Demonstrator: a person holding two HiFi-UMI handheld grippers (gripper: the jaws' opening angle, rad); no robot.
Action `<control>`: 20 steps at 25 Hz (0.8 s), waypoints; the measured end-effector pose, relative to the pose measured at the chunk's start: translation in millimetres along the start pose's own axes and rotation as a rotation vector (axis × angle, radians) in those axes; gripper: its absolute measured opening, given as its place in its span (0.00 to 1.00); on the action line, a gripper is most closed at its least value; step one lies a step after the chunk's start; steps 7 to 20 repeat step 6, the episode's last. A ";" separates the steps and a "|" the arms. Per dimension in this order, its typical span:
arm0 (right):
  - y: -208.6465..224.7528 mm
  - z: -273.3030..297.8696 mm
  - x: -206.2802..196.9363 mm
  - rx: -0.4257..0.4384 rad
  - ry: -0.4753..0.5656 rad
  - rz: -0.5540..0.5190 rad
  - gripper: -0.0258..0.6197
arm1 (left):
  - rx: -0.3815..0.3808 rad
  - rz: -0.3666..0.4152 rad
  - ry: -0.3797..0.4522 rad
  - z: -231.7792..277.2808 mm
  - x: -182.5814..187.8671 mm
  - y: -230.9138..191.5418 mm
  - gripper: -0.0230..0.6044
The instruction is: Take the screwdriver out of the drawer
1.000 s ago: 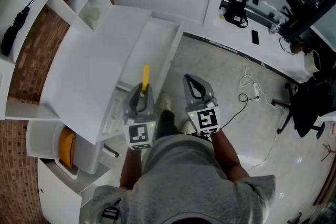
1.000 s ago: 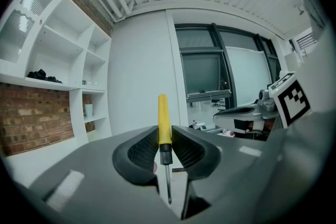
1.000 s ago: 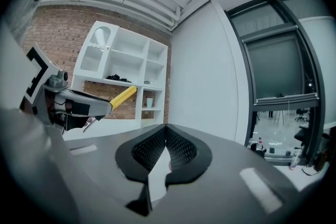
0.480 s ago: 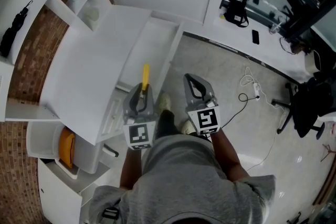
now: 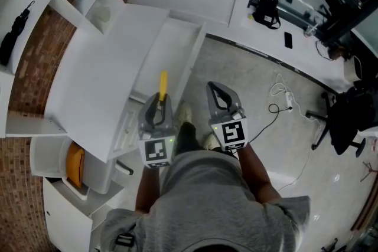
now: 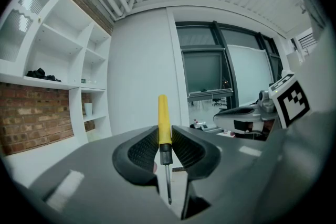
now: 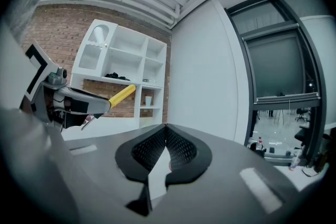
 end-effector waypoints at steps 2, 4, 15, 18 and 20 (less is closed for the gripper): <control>1.0 0.7 -0.8 0.003 0.000 -0.003 0.04 | -0.001 0.007 0.003 1.6 -0.5 0.3 0.17; 1.8 1.0 -2.3 0.006 -0.002 -0.004 0.04 | -0.002 0.016 0.005 2.8 -1.6 0.4 0.17; 2.5 1.0 -3.9 0.008 -0.003 -0.003 0.04 | -0.002 0.021 0.006 3.8 -2.4 0.6 0.17; 2.5 1.0 -3.9 0.008 -0.003 -0.003 0.04 | -0.002 0.021 0.006 3.8 -2.4 0.6 0.17; 2.5 1.0 -3.9 0.008 -0.003 -0.003 0.04 | -0.002 0.021 0.006 3.8 -2.4 0.6 0.17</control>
Point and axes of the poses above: the fingertips, and each gripper's own axes: z forward along the fingers, y to its right, x out of its top, the point moved 10 cm from there along -z, backward along the fingers, and after that the axes turned 15 degrees about -z, right-handed, at the moved point
